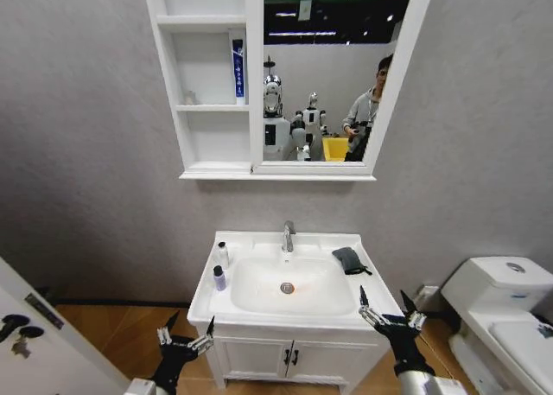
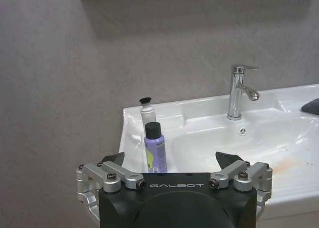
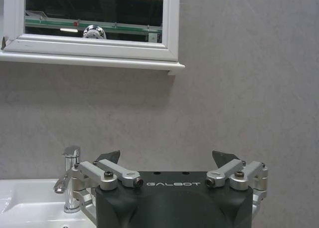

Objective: Move facial cleanser and shampoo from washbasin to cabinet, then wipe washbasin with towel.

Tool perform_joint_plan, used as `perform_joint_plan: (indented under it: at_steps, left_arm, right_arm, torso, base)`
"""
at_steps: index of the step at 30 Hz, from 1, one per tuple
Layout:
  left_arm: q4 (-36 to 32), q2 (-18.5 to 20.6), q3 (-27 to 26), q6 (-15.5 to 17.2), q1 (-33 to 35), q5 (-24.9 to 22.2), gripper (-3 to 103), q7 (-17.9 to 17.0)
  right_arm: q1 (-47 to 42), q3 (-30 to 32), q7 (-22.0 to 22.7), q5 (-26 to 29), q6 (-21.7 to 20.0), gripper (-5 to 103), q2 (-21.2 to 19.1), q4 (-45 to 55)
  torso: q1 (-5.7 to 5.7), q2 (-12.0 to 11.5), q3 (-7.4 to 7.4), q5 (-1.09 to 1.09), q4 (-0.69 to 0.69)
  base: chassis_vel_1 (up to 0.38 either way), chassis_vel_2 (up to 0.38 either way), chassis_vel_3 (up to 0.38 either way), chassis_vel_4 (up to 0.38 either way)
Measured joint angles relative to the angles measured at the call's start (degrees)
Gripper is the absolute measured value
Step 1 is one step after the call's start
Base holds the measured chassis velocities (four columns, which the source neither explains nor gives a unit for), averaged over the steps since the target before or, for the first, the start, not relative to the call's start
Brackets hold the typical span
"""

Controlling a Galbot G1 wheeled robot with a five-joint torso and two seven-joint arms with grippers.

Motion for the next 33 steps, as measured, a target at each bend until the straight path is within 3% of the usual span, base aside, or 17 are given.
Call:
perform_joint_plan:
  at_steps: [13, 16, 19, 22, 33]
  left_arm:
    - [12.26, 1.56, 2.73, -1.87, -7.92, -1.22, 100, 0.18]
    - [15.98, 3.05, 4.83, -1.08, -15.39, -3.62, 100, -1.12]
    - [16.83, 3.72, 5.34, -0.88, -17.19, -4.42, 100, -1.45]
    - [20.71, 6.24, 7.00, -0.52, -23.10, -7.20, 100, -2.38]
    - [31.39, 6.26, 11.07, -0.22, -34.24, -9.50, 100, -2.92]
  right_arm:
    - [-1.86, 1.24, -1.00, -1.09, 1.26, 100, -1.55, -1.22]
    - [-3.29, 1.30, -1.00, -2.30, 1.95, 100, -0.81, -1.36]
    - [-3.59, 1.38, -0.98, -2.54, 2.05, 100, -0.68, -1.38]
    - [-4.33, 1.82, -0.80, -3.09, 2.35, 100, -0.33, -1.72]
    - [-6.19, 2.96, -0.10, -3.84, 2.41, 100, 0.02, -2.14]
  torso:
    - [-0.05, 0.03, -0.01, -0.01, 0.03]
    - [-0.03, 0.02, -0.01, -0.02, 0.00]
    - [-0.03, 0.02, -0.01, -0.02, -0.01]
    - [-0.03, 0.01, -0.01, -0.02, 0.00]
    - [-0.03, 0.01, 0.00, -0.02, 0.01]
  base:
    - [0.018, -0.020, -0.012, 0.008]
    - [0.000, 0.000, 0.000, 0.000]
    - [0.000, 0.000, 0.000, 0.000]
    - [0.000, 0.000, 0.000, 0.000]
    - [0.000, 0.000, 0.000, 0.000]
